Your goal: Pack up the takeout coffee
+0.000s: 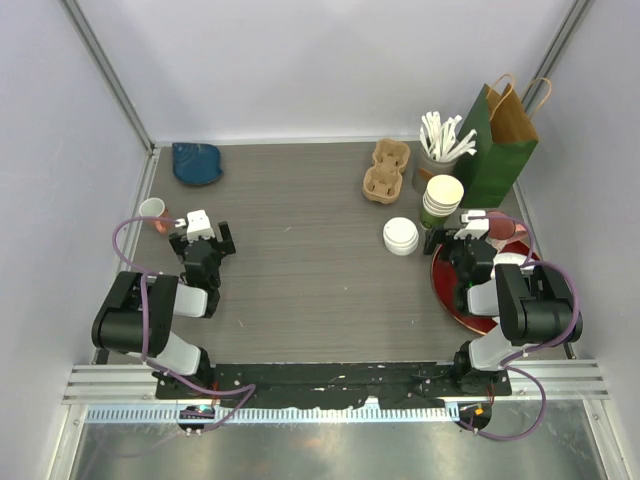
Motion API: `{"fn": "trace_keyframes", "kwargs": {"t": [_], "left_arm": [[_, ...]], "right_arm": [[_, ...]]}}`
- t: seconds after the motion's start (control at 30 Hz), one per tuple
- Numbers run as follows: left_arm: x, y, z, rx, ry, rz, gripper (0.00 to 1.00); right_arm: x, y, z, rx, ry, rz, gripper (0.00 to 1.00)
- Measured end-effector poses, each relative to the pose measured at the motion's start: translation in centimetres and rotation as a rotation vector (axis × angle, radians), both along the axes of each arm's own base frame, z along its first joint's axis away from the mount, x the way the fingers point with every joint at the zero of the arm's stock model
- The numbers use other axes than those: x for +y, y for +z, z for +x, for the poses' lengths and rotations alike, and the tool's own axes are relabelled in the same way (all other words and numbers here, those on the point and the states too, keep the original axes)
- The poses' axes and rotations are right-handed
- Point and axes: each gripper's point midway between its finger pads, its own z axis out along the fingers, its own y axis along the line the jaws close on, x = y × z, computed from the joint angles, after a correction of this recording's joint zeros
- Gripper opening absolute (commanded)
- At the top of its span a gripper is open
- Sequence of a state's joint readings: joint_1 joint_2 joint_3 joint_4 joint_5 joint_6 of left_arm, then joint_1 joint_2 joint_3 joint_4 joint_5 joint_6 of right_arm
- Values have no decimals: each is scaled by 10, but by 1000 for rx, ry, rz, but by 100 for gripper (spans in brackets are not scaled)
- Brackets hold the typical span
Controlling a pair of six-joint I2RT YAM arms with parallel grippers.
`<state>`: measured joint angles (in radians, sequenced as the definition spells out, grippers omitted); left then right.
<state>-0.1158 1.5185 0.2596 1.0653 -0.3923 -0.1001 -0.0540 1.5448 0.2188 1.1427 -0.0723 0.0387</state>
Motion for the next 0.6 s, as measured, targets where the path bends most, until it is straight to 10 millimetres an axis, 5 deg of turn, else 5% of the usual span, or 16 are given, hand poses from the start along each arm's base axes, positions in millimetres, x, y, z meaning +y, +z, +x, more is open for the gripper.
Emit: {"fn": "trace_keyframes", "kwargs": {"t": [0.3, 0.5, 0.6], "left_arm": [[0, 0, 0, 0, 0, 0, 100], [0, -1, -1, 24, 0, 3, 100], [-4, 17, 14, 61, -21, 10, 95]], "right_arm": [[-17, 18, -19, -63, -121, 21, 94], [-26, 83, -29, -245, -182, 59, 94], [-28, 116, -38, -341, -202, 85, 93]]}}
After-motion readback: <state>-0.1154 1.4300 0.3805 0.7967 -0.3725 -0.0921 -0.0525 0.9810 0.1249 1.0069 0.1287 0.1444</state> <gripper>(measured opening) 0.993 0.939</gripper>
